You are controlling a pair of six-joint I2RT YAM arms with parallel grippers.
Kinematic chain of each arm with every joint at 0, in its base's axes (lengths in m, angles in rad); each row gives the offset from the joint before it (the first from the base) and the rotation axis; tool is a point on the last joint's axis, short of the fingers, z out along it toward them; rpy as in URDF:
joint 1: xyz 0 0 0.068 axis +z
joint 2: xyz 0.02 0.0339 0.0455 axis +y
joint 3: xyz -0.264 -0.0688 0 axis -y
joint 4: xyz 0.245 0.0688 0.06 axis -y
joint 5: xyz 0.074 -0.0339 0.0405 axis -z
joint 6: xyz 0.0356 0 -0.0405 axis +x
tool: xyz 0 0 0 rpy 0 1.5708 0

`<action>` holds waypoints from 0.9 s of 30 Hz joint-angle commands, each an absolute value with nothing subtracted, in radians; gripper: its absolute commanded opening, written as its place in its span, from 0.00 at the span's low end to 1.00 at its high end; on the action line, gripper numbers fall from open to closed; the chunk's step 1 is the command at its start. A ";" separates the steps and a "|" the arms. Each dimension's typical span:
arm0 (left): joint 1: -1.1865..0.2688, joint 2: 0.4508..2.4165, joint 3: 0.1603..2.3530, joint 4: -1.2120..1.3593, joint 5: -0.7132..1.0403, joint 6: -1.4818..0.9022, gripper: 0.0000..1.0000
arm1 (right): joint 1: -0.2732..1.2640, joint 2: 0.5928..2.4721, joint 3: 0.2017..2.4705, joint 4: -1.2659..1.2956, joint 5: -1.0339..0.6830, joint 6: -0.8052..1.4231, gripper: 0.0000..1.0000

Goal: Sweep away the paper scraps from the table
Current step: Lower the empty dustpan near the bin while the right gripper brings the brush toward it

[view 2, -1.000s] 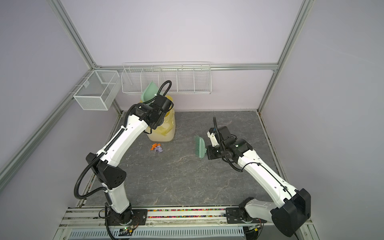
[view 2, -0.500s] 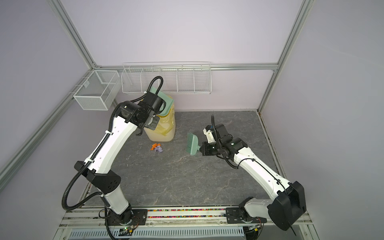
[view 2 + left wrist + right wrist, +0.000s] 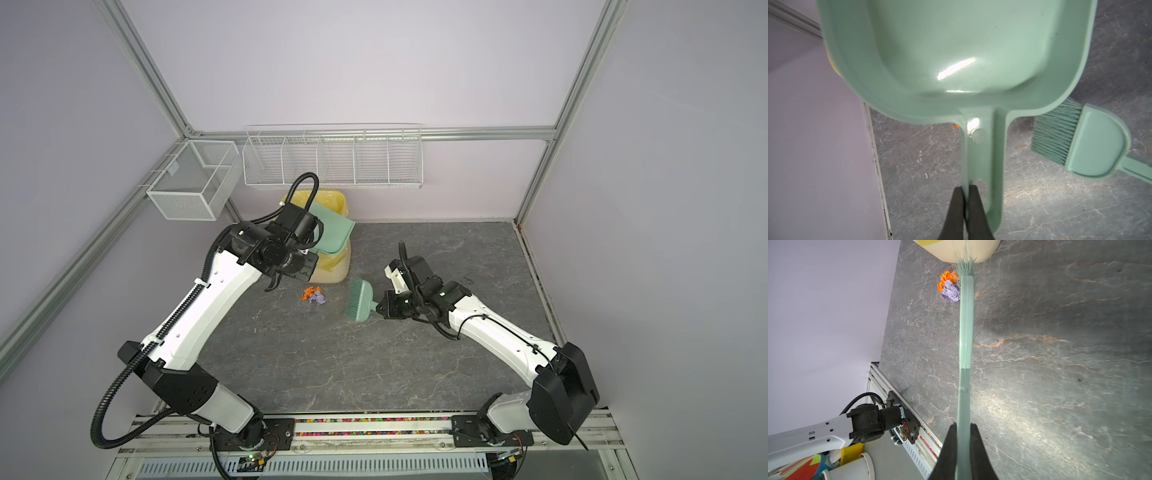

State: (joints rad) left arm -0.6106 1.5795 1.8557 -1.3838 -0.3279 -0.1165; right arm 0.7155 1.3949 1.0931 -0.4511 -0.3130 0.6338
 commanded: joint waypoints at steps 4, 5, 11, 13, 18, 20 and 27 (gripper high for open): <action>-0.589 1.480 1.783 -1.347 -0.243 -0.164 0.00 | 0.772 1.427 1.086 -0.322 -0.349 0.746 0.07; -0.589 1.462 1.764 -1.338 -0.235 -0.166 0.00 | 0.779 1.436 1.085 -0.308 -0.356 0.757 0.07; -0.589 1.395 1.662 -1.349 -0.221 -0.188 0.00 | 0.823 1.519 1.104 -0.217 -0.407 0.835 0.07; -0.589 1.372 1.631 -1.352 -0.221 -0.191 0.00 | 0.836 1.554 1.130 -0.199 -0.418 0.856 0.07; -0.588 1.330 1.567 -1.342 -0.217 -0.193 0.00 | 0.847 1.643 1.209 -0.172 -0.437 0.897 0.07; -0.586 1.317 1.544 -1.340 -0.221 -0.192 0.00 | 0.849 1.682 1.245 -0.161 -0.447 0.911 0.07; -0.571 1.277 1.454 -1.318 -0.209 -0.186 0.00 | 0.852 1.828 1.356 -0.093 -0.492 0.986 0.07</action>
